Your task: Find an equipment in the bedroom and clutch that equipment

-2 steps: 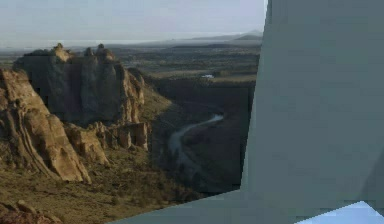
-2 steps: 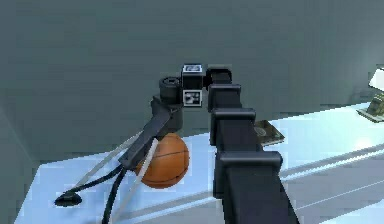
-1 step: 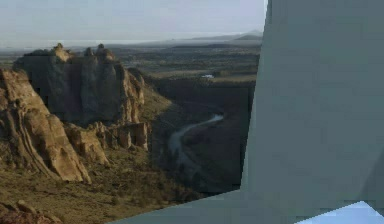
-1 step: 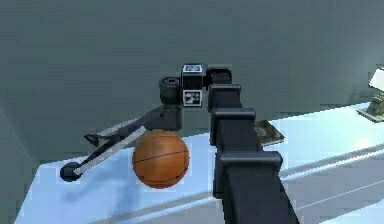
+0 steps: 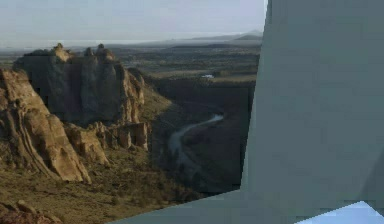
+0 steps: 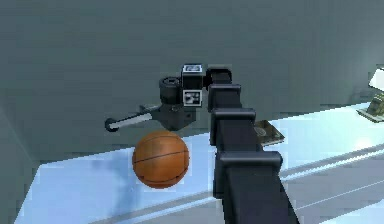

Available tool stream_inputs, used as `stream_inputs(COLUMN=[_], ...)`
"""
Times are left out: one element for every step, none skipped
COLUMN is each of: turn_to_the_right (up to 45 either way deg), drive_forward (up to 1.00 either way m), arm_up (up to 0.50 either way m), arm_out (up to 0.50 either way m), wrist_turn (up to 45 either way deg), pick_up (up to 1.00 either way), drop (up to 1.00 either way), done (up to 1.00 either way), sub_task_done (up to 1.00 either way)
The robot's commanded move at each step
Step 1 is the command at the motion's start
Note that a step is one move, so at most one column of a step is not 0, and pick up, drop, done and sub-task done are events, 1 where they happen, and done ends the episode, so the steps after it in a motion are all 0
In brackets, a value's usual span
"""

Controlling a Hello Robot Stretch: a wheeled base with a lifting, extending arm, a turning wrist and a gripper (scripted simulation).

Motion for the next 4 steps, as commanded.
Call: stream_inputs(turn_to_the_right=[0.0, 0.0, 0.0, 0.0], drive_forward=[0.00, 0.00, 0.00, 0.00], arm_up=[0.00, -0.28, 0.00, 0.10], arm_out=[0.00, 0.00, 0.00, 0.00], wrist_turn=[18.0, 0.0, 0.0, 0.0], pick_up=[0.00, 0.00, 1.00, 0.00], drop=[0.00, 0.00, 0.00, 0.00], done=[0.00, 0.00, 0.00, 0.00], sub_task_done=[0.00, 0.00, 0.00, 0.00])
